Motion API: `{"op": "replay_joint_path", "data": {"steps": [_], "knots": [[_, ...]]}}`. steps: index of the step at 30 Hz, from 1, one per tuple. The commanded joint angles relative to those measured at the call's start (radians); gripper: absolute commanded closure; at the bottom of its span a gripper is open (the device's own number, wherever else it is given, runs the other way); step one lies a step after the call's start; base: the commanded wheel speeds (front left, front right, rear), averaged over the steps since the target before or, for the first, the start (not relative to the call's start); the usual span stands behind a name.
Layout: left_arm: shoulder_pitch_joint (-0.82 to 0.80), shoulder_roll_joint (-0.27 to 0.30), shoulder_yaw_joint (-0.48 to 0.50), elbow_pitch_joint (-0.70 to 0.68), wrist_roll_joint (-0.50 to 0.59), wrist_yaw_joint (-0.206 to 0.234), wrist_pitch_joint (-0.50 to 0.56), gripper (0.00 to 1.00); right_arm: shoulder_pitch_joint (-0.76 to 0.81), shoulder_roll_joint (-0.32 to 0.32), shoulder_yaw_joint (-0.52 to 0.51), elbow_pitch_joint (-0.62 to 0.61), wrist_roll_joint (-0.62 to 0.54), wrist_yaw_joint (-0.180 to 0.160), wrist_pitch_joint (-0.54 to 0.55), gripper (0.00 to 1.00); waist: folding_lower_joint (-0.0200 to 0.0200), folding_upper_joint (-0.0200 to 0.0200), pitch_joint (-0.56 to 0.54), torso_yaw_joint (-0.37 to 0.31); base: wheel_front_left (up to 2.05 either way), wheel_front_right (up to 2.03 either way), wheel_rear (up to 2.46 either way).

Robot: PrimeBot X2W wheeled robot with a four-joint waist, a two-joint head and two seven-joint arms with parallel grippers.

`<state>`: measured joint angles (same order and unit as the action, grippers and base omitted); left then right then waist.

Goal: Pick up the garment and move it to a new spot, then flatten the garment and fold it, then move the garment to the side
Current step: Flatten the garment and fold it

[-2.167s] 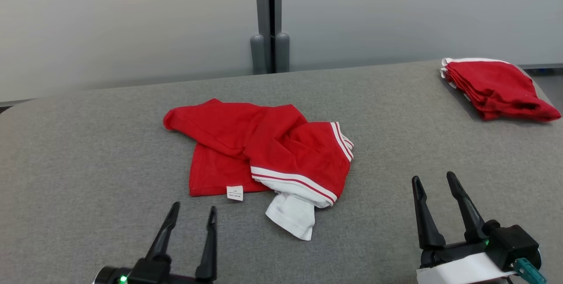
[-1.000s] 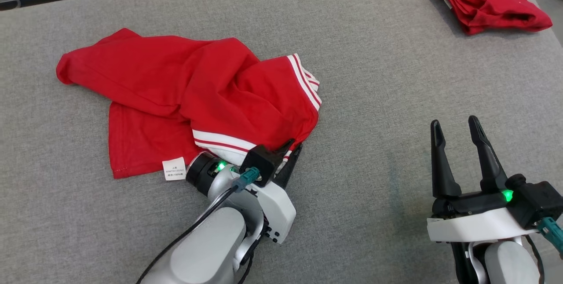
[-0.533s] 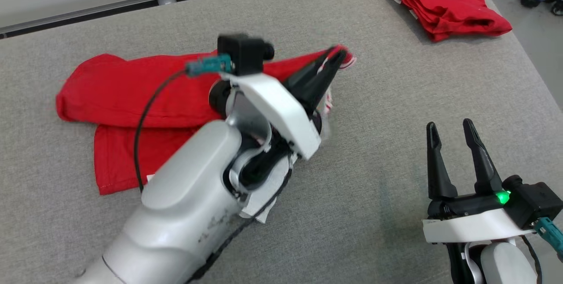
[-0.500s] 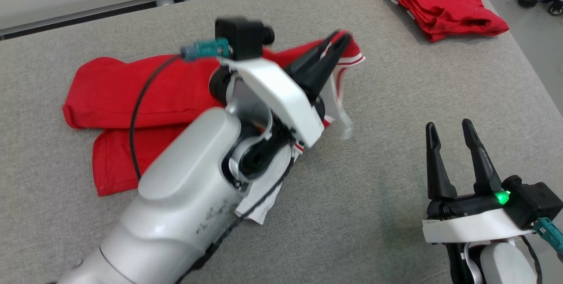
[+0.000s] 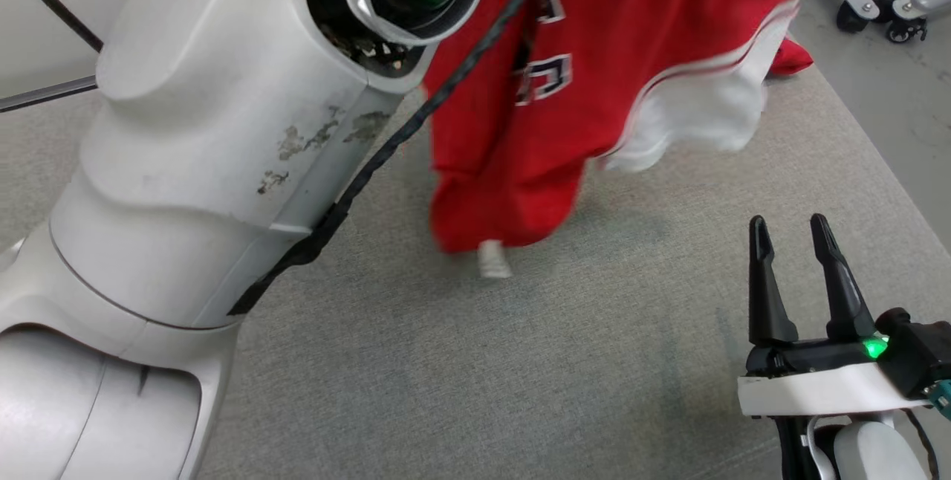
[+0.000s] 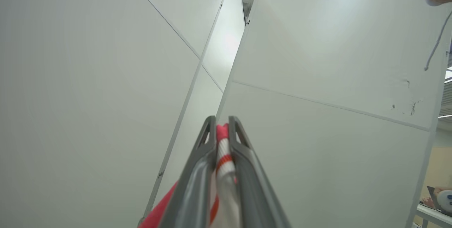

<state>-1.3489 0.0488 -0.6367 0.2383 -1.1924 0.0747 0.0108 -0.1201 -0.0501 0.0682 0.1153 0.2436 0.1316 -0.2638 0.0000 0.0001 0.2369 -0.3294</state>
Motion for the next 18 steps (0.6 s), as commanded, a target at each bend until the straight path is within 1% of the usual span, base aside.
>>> {"op": "replay_joint_path", "data": {"steps": [1, 4, 7, 11, 13, 15, 18], "knots": [[-0.006, 0.006, 0.000, 0.013, -0.015, 0.000, -0.027, 1.00, 0.007, -0.001, -0.017, -0.006, -0.009, -0.002, -0.001, 0.00, 0.0000, -0.0001, -0.008, 0.025, 0.00, 0.00, 0.00], [0.054, 0.016, 0.013, 0.024, -0.028, 0.012, -0.061, 1.00, 0.015, -0.001, -0.046, -0.010, -0.022, -0.002, -0.001, 0.00, 0.0000, -0.0001, -0.006, 0.063, 0.00, 0.00, 0.00], [0.195, 0.057, 0.038, 0.006, -0.071, 0.038, -0.074, 1.00, 0.016, -0.001, -0.075, -0.015, -0.033, -0.002, -0.001, 0.00, 0.0000, -0.0001, -0.001, 0.100, 0.00, 0.00, 0.00], [0.461, 0.137, 0.098, -0.039, -0.146, 0.088, -0.111, 1.00, 0.024, -0.001, -0.111, -0.022, -0.053, -0.002, -0.001, 0.00, 0.0000, -0.0001, 0.005, 0.148, 0.00, 0.00, 0.00], [0.600, 0.175, 0.139, -0.056, -0.181, 0.105, -0.142, 1.00, 0.023, -0.001, -0.119, -0.023, -0.062, -0.002, -0.001, 0.00, 0.0000, -0.0001, 0.008, 0.168, 0.00, 0.00, 0.00], [0.727, 0.211, 0.176, -0.066, -0.212, 0.117, -0.176, 1.00, 0.023, -0.001, -0.124, -0.023, -0.071, -0.002, -0.001, 0.00, 0.0000, -0.0001, 0.012, 0.183, 0.00, 0.00, 0.00], [0.900, 0.248, 0.229, -0.075, -0.248, 0.117, -0.218, 1.00, 0.020, -0.001, -0.126, -0.025, -0.080, -0.002, -0.001, 0.00, 0.0000, -0.0001, 0.017, 0.202, 0.00, 0.00, 0.00]]}}
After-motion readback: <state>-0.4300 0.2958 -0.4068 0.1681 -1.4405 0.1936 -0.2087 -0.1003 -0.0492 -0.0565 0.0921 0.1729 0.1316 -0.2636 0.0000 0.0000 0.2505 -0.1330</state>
